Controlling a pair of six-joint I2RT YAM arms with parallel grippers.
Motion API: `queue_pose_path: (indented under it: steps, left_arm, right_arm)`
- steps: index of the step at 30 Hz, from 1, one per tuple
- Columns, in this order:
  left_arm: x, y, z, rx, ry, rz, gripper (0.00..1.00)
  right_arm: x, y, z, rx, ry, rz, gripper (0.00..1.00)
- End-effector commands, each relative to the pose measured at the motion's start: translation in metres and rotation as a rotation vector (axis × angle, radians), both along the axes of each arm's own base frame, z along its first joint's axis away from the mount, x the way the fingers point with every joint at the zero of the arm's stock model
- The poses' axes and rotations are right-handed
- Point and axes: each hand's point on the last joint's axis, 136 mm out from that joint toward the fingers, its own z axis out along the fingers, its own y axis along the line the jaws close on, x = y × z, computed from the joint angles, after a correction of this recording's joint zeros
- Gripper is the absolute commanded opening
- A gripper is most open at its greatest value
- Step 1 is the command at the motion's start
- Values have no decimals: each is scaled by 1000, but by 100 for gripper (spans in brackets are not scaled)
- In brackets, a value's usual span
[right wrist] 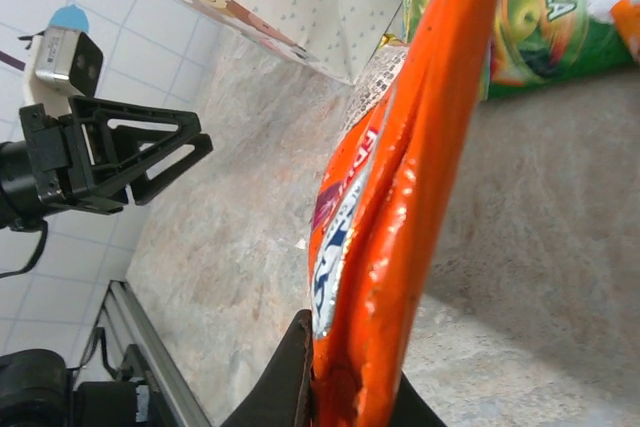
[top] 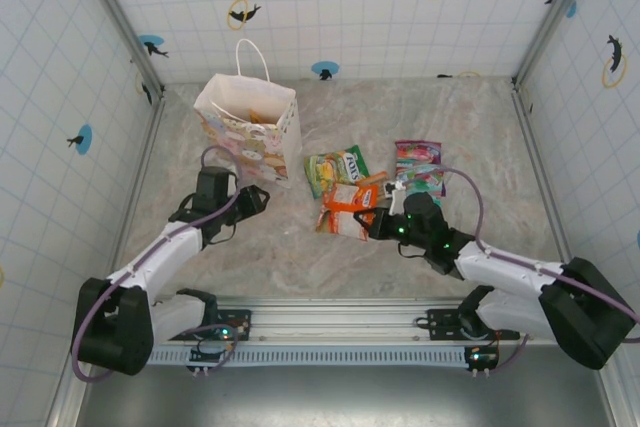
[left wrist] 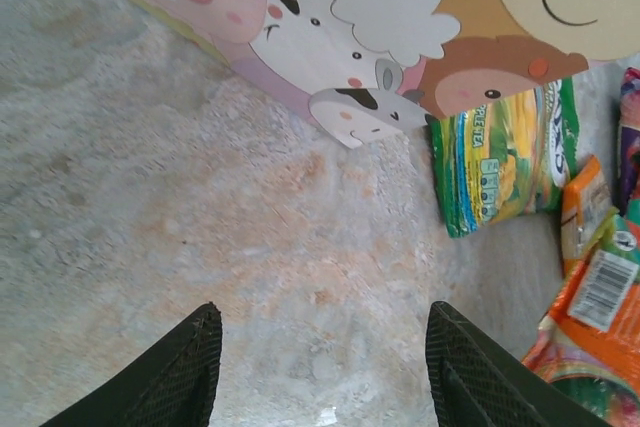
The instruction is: Place the snacks into the paper bag
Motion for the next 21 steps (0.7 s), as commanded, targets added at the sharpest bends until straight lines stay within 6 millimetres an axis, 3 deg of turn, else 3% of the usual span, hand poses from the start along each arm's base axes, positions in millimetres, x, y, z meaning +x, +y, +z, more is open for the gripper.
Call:
queue_pose_path:
  steps: [1,21]
  left_arm:
    - [7,7,15,48,-43,5,58]
    - [41,42,60,24,-146,103,70]
  right_arm:
    - [23,-1,52,32,-173,-38,0]
    - [85,6,213,16,-655,-66,0]
